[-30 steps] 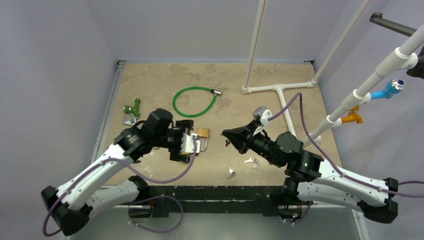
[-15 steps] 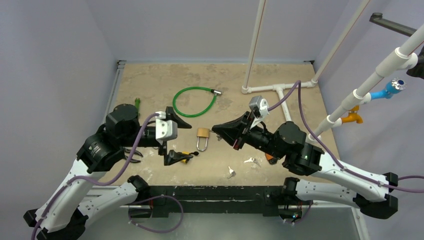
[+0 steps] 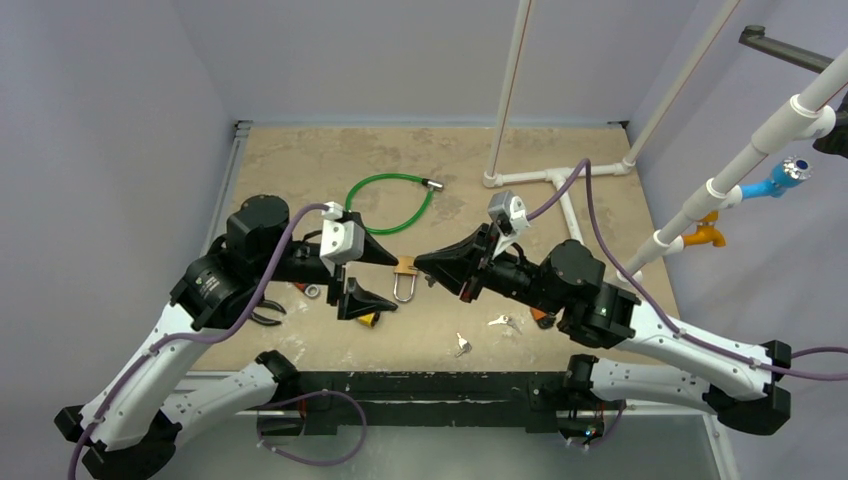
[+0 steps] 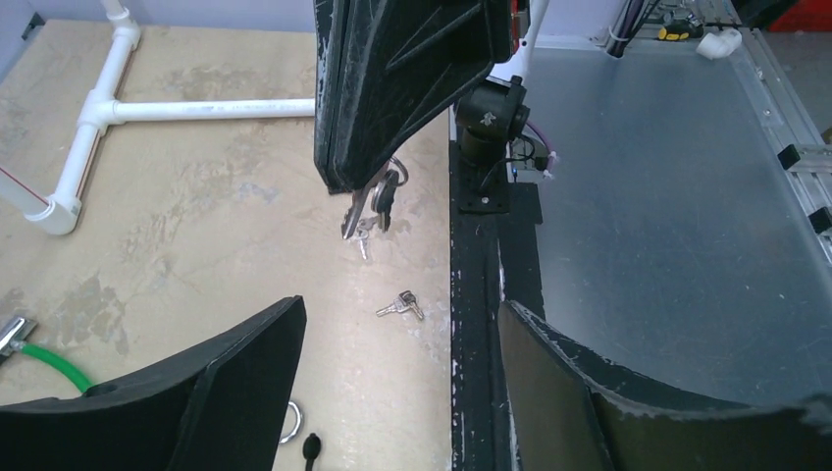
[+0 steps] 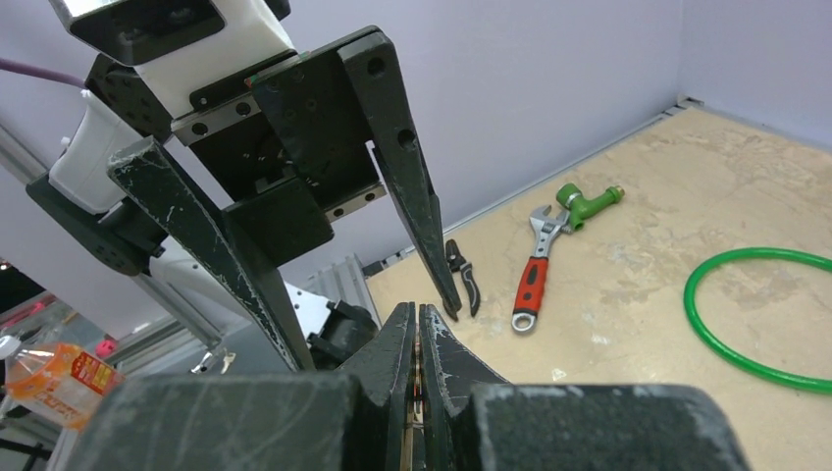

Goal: Unlock with the key

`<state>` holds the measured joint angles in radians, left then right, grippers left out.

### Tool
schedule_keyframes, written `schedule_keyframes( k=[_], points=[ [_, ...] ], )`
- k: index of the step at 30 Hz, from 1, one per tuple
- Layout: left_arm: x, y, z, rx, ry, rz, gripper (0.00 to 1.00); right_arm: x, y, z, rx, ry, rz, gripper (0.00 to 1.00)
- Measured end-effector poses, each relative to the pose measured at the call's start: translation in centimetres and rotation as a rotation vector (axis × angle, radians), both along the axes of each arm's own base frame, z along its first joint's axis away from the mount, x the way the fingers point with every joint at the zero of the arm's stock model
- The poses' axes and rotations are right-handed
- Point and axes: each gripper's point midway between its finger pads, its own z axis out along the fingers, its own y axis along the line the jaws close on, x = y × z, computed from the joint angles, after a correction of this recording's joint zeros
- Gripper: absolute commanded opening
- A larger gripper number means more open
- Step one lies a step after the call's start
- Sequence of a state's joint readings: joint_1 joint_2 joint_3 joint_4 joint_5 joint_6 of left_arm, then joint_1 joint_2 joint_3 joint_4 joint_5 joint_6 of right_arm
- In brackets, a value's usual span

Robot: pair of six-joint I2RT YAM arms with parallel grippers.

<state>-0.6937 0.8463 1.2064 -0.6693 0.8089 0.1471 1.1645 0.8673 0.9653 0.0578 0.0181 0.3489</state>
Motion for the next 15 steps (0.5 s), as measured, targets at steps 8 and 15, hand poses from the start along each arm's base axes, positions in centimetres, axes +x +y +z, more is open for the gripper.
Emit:
schedule_keyframes(
  k=[8,15],
  points=[
    [0.1,-0.9,0.3,-0.021,0.029,-0.033,0.47,-0.6,1.8,-0.6,-0.007,0.002,0.068,0.0],
    [0.0,-0.9,0.5,-0.027,0.048,-0.036,0.0,-1.1,2.9,-1.0,-0.015,0.002,0.121,0.0]
  ],
)
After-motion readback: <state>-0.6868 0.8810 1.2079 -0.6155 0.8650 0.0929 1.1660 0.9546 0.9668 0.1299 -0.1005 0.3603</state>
